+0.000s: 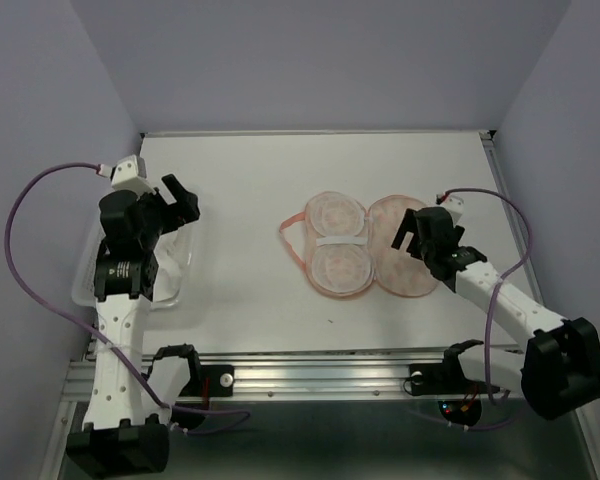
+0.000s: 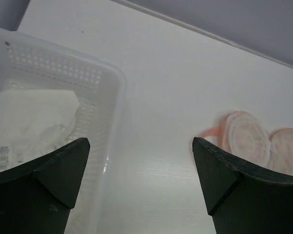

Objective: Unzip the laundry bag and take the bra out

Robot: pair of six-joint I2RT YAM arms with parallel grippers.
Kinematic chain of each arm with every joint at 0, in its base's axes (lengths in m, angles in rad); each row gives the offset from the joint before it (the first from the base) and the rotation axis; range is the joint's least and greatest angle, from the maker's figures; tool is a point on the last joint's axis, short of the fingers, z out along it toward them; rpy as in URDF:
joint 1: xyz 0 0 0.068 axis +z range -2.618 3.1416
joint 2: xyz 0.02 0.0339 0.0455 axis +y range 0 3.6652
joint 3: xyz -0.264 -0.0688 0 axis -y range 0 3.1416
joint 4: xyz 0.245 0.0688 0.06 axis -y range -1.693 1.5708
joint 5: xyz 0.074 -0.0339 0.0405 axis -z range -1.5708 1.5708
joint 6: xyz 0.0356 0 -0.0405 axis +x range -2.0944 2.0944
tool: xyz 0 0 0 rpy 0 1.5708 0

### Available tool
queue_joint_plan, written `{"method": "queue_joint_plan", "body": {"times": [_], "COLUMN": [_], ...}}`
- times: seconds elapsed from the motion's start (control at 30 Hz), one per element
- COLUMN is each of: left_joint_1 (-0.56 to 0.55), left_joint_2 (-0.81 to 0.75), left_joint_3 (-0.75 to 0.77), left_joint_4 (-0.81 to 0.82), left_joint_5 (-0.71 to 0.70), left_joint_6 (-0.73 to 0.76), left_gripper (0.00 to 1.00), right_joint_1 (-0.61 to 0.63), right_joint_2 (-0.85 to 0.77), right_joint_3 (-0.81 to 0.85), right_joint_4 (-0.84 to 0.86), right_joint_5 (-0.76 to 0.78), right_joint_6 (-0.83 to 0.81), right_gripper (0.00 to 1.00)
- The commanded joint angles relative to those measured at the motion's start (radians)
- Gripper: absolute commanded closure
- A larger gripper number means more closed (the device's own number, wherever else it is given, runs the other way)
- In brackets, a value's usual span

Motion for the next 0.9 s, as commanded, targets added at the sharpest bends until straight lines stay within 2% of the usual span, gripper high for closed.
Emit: {"method": "queue_joint_plan", "body": {"times": [0.0, 0.1, 0.2, 0.37, 0.5, 0.53, 0.6, 0.87], "left_joint_1": [-0.012, -0.031, -0.061, -0.137, -0.146, -0.149, -0.161, -0.166], "left_joint_2": [-0.097, -0.201, -0.255, -0.273, -0.272, -0.271, -0.267, -0.264], "left_joint_3": [-0.124, -0.213, -0.262, -0.307, -0.331, -0.333, -0.336, -0.339], "left_joint_4": [0.118, 0.194, 0.221, 0.239, 0.250, 0.247, 0.239, 0.233], "left_joint_5": [0.202, 0.225, 0.192, 0.135, 0.156, 0.152, 0.130, 0.118], "left_joint_6": [0.010, 0.004, 0.022, 0.041, 0.046, 0.050, 0.050, 0.049], "left_gripper": [0.01, 0.01, 0.01, 0.01, 0.01, 0.01, 0.01, 0.01], "right_joint_1": [-0.139, -0.198, -0.272, -0.324, -0.367, -0.367, -0.367, -0.367], "right_joint_2": [0.055, 0.139, 0.212, 0.281, 0.334, 0.341, 0.357, 0.426], "right_joint_3": [0.077, 0.106, 0.122, 0.122, 0.099, 0.094, 0.091, 0.103], "right_joint_4": [-0.023, -0.013, 0.015, 0.070, 0.133, 0.145, 0.167, 0.190], "right_joint_5": [0.118, 0.113, 0.091, 0.071, 0.025, 0.023, 0.008, -0.040], "right_joint_6": [0.081, 0.096, 0.108, 0.073, 0.056, 0.052, 0.027, -0.004], "right_gripper": [0.00, 0.00, 0.02, 0.13, 0.28, 0.35, 0.41, 0.49]}}
